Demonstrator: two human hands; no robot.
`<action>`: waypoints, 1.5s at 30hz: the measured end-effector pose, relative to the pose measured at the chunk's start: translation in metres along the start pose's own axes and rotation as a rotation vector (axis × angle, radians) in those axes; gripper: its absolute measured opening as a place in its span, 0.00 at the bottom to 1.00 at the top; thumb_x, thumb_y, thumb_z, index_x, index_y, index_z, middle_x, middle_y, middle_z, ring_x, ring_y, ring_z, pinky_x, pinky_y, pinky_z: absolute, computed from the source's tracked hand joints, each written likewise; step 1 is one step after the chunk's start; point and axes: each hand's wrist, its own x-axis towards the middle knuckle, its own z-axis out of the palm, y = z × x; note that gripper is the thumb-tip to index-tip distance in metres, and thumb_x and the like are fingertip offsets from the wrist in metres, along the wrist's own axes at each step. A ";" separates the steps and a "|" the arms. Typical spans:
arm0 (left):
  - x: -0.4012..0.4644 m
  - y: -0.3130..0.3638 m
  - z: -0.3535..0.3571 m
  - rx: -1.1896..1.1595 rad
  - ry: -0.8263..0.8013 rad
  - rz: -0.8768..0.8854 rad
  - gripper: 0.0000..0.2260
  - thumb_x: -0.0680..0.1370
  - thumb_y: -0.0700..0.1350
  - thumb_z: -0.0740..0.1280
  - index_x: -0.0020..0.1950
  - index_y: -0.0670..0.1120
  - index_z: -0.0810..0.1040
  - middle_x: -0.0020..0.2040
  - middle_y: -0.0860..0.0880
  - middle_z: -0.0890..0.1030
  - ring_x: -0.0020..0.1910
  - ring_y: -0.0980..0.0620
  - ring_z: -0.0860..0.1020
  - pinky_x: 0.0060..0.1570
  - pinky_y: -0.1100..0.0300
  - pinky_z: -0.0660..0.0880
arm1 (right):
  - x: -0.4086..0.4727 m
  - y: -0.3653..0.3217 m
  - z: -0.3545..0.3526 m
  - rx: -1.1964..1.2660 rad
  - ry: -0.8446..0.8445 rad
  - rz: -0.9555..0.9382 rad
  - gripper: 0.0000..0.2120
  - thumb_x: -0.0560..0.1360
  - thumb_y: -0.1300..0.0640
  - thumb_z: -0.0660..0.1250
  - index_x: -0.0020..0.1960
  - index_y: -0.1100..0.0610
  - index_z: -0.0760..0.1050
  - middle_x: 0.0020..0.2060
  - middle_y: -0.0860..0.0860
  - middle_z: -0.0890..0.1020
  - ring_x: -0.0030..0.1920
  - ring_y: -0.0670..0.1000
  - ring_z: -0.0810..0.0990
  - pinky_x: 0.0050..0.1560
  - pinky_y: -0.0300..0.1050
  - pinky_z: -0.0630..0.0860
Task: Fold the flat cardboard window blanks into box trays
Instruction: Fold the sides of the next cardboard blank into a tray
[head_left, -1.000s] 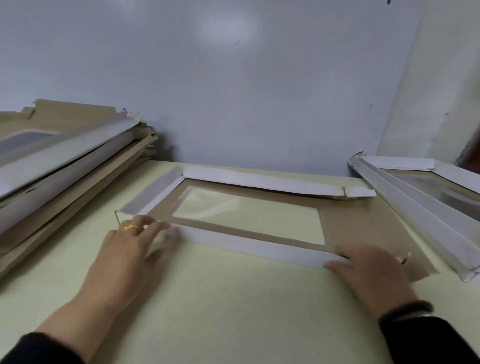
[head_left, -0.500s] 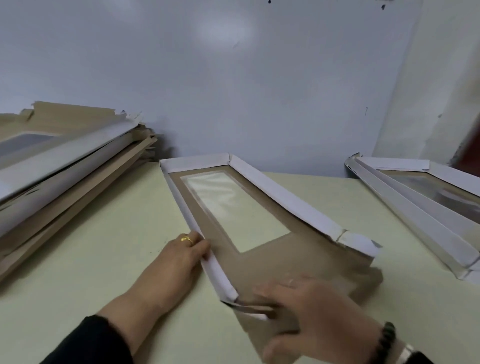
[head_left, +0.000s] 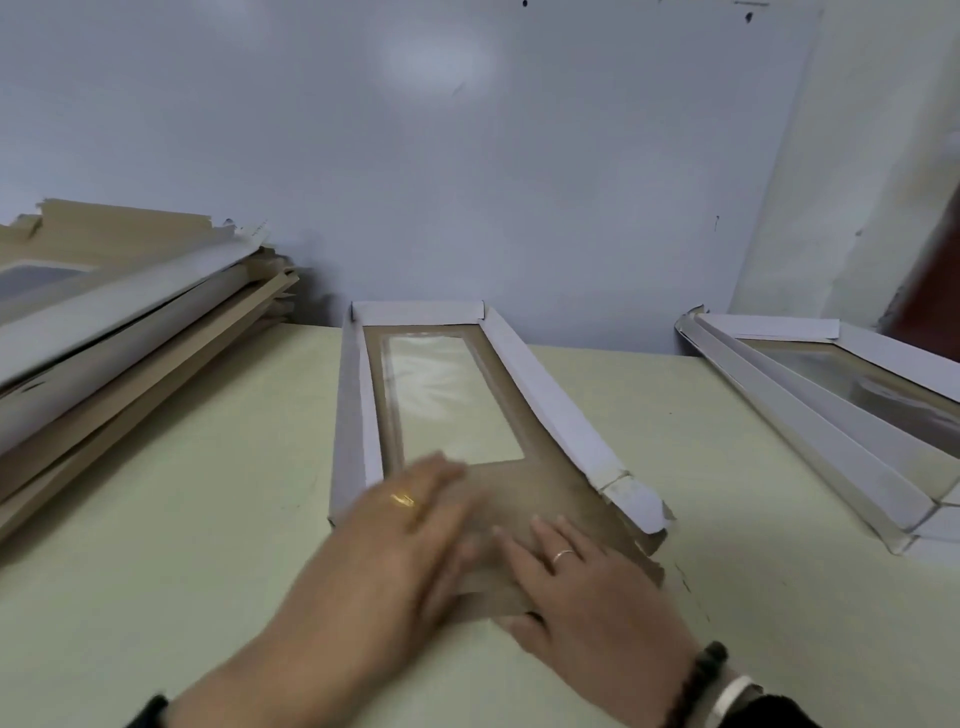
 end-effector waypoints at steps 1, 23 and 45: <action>-0.002 0.008 0.009 0.080 -0.118 0.064 0.19 0.77 0.55 0.54 0.57 0.49 0.80 0.56 0.48 0.80 0.57 0.49 0.78 0.50 0.60 0.77 | 0.002 -0.005 0.003 -0.021 0.002 0.020 0.26 0.65 0.39 0.52 0.48 0.49 0.83 0.43 0.53 0.85 0.43 0.52 0.84 0.35 0.40 0.80; -0.035 -0.038 -0.001 -0.111 -0.416 -0.173 0.36 0.66 0.75 0.33 0.61 0.59 0.65 0.64 0.68 0.65 0.65 0.71 0.59 0.63 0.76 0.54 | -0.010 0.027 -0.020 0.040 0.271 -0.146 0.31 0.82 0.48 0.44 0.29 0.54 0.76 0.19 0.47 0.71 0.21 0.48 0.70 0.18 0.36 0.66; -0.021 -0.024 0.006 0.225 -0.232 -0.197 0.25 0.71 0.43 0.49 0.62 0.56 0.76 0.52 0.56 0.76 0.51 0.55 0.77 0.45 0.65 0.73 | 0.008 0.001 -0.015 -0.091 0.047 0.126 0.10 0.53 0.65 0.71 0.27 0.54 0.73 0.23 0.50 0.75 0.26 0.51 0.75 0.25 0.37 0.67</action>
